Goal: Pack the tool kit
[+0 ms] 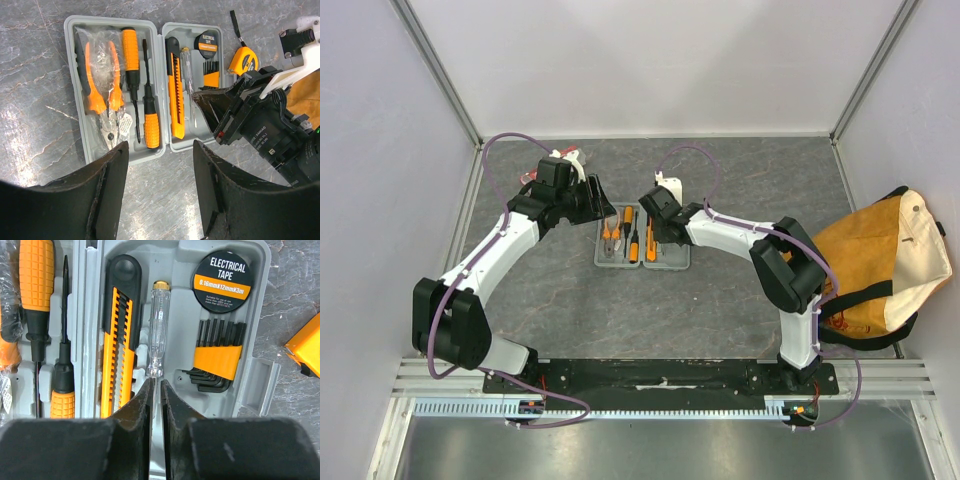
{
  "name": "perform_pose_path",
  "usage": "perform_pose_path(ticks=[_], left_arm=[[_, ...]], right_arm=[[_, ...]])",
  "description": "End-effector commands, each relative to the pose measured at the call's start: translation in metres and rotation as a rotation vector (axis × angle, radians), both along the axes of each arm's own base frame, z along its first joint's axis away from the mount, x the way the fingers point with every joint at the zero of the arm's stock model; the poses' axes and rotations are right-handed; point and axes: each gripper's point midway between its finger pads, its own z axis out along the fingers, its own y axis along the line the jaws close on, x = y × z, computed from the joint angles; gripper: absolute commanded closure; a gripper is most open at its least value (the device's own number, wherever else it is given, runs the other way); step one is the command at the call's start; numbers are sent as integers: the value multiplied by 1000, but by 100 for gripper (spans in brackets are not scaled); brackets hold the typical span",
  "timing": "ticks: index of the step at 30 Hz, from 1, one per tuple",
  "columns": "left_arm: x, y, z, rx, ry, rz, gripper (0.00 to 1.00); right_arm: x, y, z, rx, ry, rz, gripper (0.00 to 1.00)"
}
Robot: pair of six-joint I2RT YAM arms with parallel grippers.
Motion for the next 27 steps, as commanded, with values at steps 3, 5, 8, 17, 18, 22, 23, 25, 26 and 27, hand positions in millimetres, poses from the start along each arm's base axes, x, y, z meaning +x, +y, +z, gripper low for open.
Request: perform_pose_path(ticks=[3, 5, 8, 17, 18, 22, 23, 25, 26, 27], left_arm=[[6, -2, 8, 2, -34, -29, 40], [5, -2, 8, 2, -34, -29, 40], [5, -1, 9, 5, -35, -28, 40], [5, -1, 9, 6, -34, -28, 40], [5, -1, 9, 7, -34, -29, 40], [5, -1, 9, 7, -34, -29, 40], [5, -1, 10, 7, -36, -30, 40], [5, -1, 10, 6, -36, -29, 40], [5, -2, 10, 5, -36, -30, 40], [5, -2, 9, 6, -34, -30, 40]], right_arm=[[5, 8, -2, 10, -16, -2, 86], [8, 8, -6, 2, -14, -8, 87], [13, 10, -9, -4, -19, -13, 88], [24, 12, -7, -10, -53, -37, 89], [24, 13, -9, -15, -50, -36, 90], [21, 13, -14, -11, -34, -29, 91], [19, 12, -17, -12, -27, -32, 92], [15, 11, -21, -9, -11, -29, 94], [12, 9, -25, -13, 1, -29, 96], [8, 8, -30, -15, 13, -33, 97]])
